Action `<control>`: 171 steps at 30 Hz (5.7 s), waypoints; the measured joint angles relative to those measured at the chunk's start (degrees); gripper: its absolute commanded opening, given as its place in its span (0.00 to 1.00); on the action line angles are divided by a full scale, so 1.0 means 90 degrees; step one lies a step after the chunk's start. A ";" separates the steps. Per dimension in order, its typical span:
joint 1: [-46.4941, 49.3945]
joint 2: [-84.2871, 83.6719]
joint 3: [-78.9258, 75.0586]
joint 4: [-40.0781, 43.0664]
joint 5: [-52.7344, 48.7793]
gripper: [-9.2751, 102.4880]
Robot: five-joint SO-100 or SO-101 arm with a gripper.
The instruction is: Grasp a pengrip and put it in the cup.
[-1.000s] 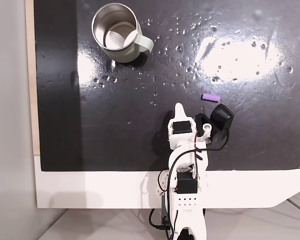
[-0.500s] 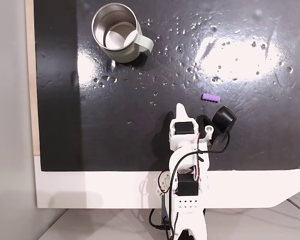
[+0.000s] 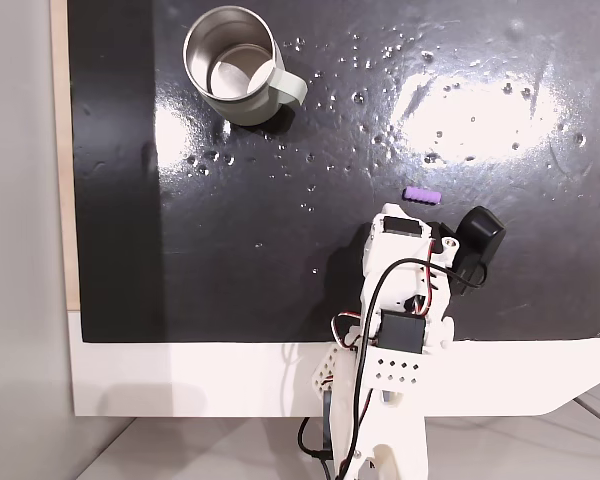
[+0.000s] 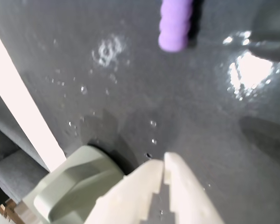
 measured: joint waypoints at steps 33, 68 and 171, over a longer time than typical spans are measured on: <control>0.0918 -0.4561 -0.3506 0.0713 -0.0381 0.16; 0.1230 -0.6094 -0.4463 0.1592 -0.1621 0.32; -0.3320 -0.7051 -0.9414 0.0547 0.0586 0.33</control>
